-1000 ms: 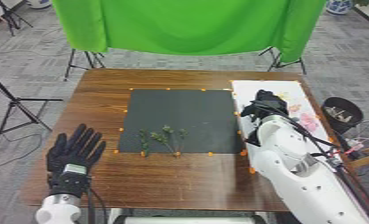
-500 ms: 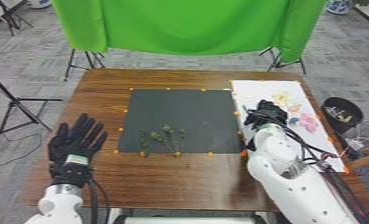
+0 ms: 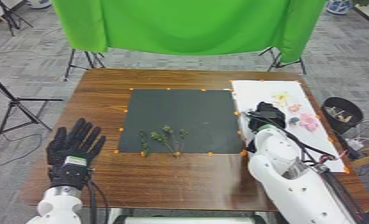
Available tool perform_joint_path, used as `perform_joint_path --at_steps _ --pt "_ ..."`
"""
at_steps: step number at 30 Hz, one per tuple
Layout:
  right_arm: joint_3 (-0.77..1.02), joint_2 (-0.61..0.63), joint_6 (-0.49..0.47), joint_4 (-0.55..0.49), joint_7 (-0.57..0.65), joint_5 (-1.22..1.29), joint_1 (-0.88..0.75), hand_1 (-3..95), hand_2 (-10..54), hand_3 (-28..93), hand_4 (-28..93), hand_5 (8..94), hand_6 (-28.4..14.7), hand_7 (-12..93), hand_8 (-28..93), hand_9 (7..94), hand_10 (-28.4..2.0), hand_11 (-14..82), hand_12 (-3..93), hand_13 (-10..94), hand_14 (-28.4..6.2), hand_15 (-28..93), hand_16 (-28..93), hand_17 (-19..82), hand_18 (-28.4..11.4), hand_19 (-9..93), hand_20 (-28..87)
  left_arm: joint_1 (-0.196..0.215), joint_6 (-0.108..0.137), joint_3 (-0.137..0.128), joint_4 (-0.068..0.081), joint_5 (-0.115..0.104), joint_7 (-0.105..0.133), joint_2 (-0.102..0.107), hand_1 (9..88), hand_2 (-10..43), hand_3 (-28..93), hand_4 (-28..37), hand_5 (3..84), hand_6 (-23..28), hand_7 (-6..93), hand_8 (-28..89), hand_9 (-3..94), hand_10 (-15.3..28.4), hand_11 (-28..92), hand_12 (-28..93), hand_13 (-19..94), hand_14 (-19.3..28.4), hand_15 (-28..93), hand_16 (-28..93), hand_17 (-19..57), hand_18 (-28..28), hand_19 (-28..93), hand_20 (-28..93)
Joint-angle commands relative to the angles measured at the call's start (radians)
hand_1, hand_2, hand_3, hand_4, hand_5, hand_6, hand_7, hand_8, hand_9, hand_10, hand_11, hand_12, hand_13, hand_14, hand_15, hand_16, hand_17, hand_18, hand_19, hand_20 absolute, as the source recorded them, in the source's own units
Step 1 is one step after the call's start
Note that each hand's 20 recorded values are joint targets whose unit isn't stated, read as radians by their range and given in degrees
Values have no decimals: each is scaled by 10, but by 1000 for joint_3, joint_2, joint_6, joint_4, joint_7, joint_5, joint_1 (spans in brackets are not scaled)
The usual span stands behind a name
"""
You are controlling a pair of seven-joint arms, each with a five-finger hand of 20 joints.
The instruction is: Arrange flowers
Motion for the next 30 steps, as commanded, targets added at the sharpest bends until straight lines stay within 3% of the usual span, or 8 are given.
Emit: perform_joint_path --at_steps 1,6,11,15,19,22,27,30 --pt "-50 -18 84 56 -14 -9 -108 673 -95 691 -282 734 -1 511 110 887 -89 41 273 897 -25 409 406 407 -232 873 407 22 32 5 -11 -18 14 -12 257 171 737 -283 419 106 166 -84 282 151 299 120 239 171 468 -89 -68 147 391 87" --pt "-57 5 211 23 -15 -13 -117 664 -95 740 -283 743 6 530 108 933 -83 71 320 908 -33 428 410 415 -235 873 415 25 30 9 -11 -22 17 -14 263 163 739 -283 418 106 173 -86 280 151 302 118 238 170 471 -91 -68 148 394 88" --pt "-44 37 331 -56 -73 -62 -133 656 -95 759 -283 738 6 544 108 937 -83 88 316 892 -45 446 417 401 -235 869 416 37 22 4 -13 -12 14 -12 265 160 738 -283 418 106 178 -88 283 152 305 116 237 170 474 -92 -68 148 395 88" --pt "-49 54 383 -131 -55 -56 -127 660 -95 752 -283 719 5 571 99 937 -82 83 322 865 -49 464 409 379 -228 856 420 46 16 -2 -15 -9 12 -11 266 161 736 -283 420 106 179 -90 293 154 308 116 241 171 478 -92 -68 148 396 88" --pt "-39 52 461 -202 -61 195 -116 658 -95 757 -283 716 6 579 95 937 -82 83 322 862 -50 466 407 378 -227 854 421 50 17 -5 -16 -9 14 -8 262 166 734 -283 421 106 180 -91 296 155 310 115 241 171 479 -94 -68 148 396 88" --pt "-36 34 465 -223 -9 331 -104 657 -95 759 -283 708 7 586 95 937 -80 80 326 853 -49 468 408 370 -224 850 422 46 10 -5 -14 -5 11 -1 261 167 733 -283 421 106 181 -91 300 156 310 114 243 172 479 -93 -68 148 396 88" --pt "-100 -35 421 -228 94 377 -93 648 -95 779 -283 702 12 597 93 937 -80 80 324 852 -48 471 403 370 -230 852 424 55 21 -12 -21 -10 22 17 260 168 734 -283 422 105 180 -91 303 157 308 114 244 173 479 -94 -68 148 396 88" --pt "-147 -73 427 -213 122 319 -97 646 -95 788 -282 700 6 600 96 937 -80 80 328 848 -50 480 400 369 -238 857 423 46 18 -6 -19 -6 18 28 259 169 734 -283 423 105 180 -91 304 157 307 114 244 173 479 -94 -68 148 396 88"
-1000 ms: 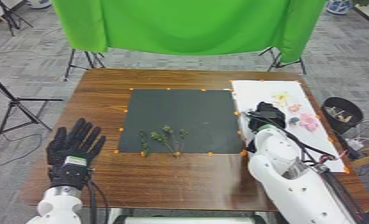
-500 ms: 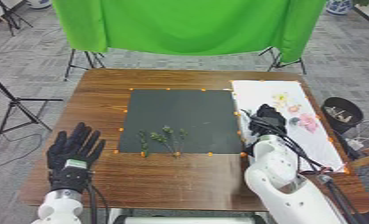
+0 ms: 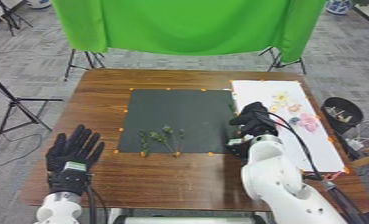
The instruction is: Arrange flowers
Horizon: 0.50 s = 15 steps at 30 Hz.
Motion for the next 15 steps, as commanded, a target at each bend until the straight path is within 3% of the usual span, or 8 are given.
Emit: perform_joint_path --at_steps 1,6,15 --pt "-111 -123 -35 28 134 -104 -2 646 -95 791 -282 699 5 600 97 936 -80 80 331 846 -52 484 399 369 -239 858 422 9 1 -3 -10 4 5 29 259 169 734 -283 424 105 180 -91 304 157 307 114 244 173 479 -94 -68 148 396 88" --pt "-144 -176 -53 49 137 -128 -6 646 -95 799 -279 700 -1 597 99 929 -88 84 343 841 -59 501 392 372 -248 865 418 15 8 -1 -14 3 11 36 259 171 733 -283 425 105 181 -92 306 157 307 115 246 172 479 -93 -68 148 396 88" --pt "-184 -203 -46 92 127 -211 11 635 -95 793 -277 696 -5 597 102 925 -90 91 354 837 -63 512 385 372 -253 870 412 5 13 7 -10 6 -13 31 257 173 734 -283 428 104 185 -92 325 158 313 119 250 174 480 -93 -66 148 394 87"
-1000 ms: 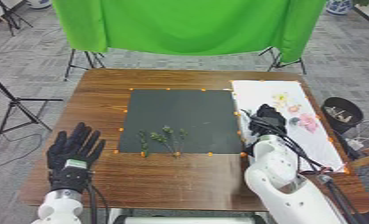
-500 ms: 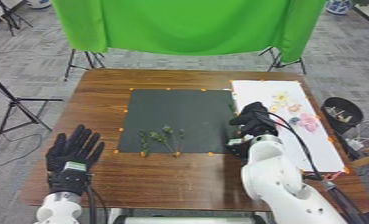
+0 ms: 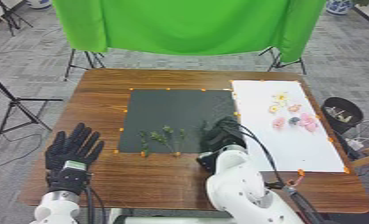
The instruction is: Arrange flowers
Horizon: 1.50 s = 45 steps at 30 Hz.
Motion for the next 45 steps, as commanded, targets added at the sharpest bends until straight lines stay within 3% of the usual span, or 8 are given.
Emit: perform_joint_path --at_steps 1,7,9,12,17,37,41,45 --pt "-40 -21 -8 46 -2 -76 -2 628 -95 781 -279 690 -7 595 103 919 -94 92 356 836 -65 515 383 373 -256 871 410 4 9 5 -3 7 -17 -3 257 173 733 -283 428 104 185 -93 326 158 313 119 250 174 480 -93 -66 148 394 87" --pt "-42 -5 -30 74 -17 -197 -12 602 -95 755 -282 629 -26 582 81 859 -109 93 340 800 -71 534 364 364 -263 875 389 14 23 -3 -10 7 -13 -2 259 178 730 -283 430 104 184 -93 330 160 316 120 253 174 481 -93 -65 147 394 88" --pt "-45 4 -47 73 -35 -234 -15 596 -95 761 -282 605 -38 570 61 830 -115 100 336 792 -72 541 363 362 -265 881 377 15 51 -4 -14 24 -22 -3 259 179 729 -283 431 105 184 -93 332 161 318 120 253 175 482 -94 -65 147 394 88" --pt "-54 12 -74 53 -50 -235 -18 570 -95 782 -283 615 -52 361 -105 781 -132 135 296 772 -80 560 350 353 -269 886 364 18 45 -8 -15 14 -17 -4 259 185 728 -283 435 105 187 -92 336 161 321 120 255 175 483 -95 -67 149 397 89" --pt "-59 15 -113 30 -64 -220 -21 508 -95 816 -283 581 -72 211 -139 694 -172 240 172 738 -101 592 320 337 -276 884 360 14 41 -7 -12 20 -15 -3 260 185 729 -283 438 106 189 -94 339 161 325 120 256 176 486 -96 -67 149 400 88" --pt "-16 83 -49 -46 -76 -257 -18 405 -95 887 -283 422 -127 156 -122 433 -247 182 144 630 -165 722 147 336 -284 903 339 25 25 -9 -13 7 6 -11 264 174 733 -283 432 107 189 -94 326 160 326 119 252 174 487 -98 -67 148 400 86" --pt "107 154 -19 -25 -279 -368 -34 375 -95 894 -283 414 -126 153 -119 418 -246 173 141 609 -161 731 134 322 -281 900 335 20 -2 -6 -8 24 1 -18 264 173 733 -283 432 107 189 -94 324 160 326 119 252 175 488 -97 -67 148 400 86" --pt "262 224 -173 -44 -372 -343 -43 427 -95 884 -282 421 -74 182 -132 452 -184 177 150 583 -125 690 176 286 -228 859 372 4 -18 5 3 26 0 -26 264 173 732 -283 431 106 189 -95 326 160 325 119 252 174 488 -97 -67 148 399 86"
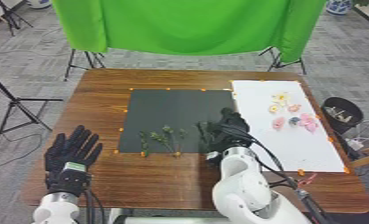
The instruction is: Arrange flowers
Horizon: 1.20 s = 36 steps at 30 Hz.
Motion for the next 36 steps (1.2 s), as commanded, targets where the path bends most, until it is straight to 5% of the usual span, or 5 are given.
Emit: perform_joint_path --at_steps 1,7,14,27,36 --pt "269 153 -156 -11 -217 -82 -6 444 -95 870 -283 441 -63 185 -135 466 -172 173 150 581 -120 666 204 282 -224 847 387 -7 -49 11 11 14 1 -23 263 174 731 -283 431 106 189 -94 327 160 325 118 252 174 487 -97 -67 148 399 86" --pt "353 183 -334 -7 -158 -96 -27 475 -95 886 -283 490 -27 196 -146 500 -119 145 136 465 -126 379 137 238 -207 745 357 2 -56 8 9 16 7 -25 260 176 728 -283 431 105 187 -94 331 161 324 119 253 174 486 -97 -67 148 396 85" --pt "382 187 -467 8 -139 -77 -46 593 -95 874 -281 492 -14 171 -136 492 -108 97 123 445 -112 172 166 224 -184 674 303 6 -57 8 7 8 13 -27 258 176 730 -283 432 105 186 -94 334 162 322 119 254 174 485 -96 -67 148 395 86" --pt "410 152 -542 55 -193 -56 -90 648 -95 824 -283 537 21 170 -131 530 -82 80 127 490 -91 140 217 187 -173 853 185 8 -61 9 10 -13 0 -37 258 177 729 -283 433 104 185 -93 336 161 321 121 255 175 483 -95 -67 148 396 88" --pt "413 135 -543 83 -166 -37 -106 631 -95 831 -283 520 2 177 -133 520 -106 110 144 508 -97 222 227 212 -182 886 185 12 -47 5 9 -15 -2 -40 259 178 729 -283 434 104 186 -92 339 161 321 121 256 175 484 -95 -66 148 396 87"
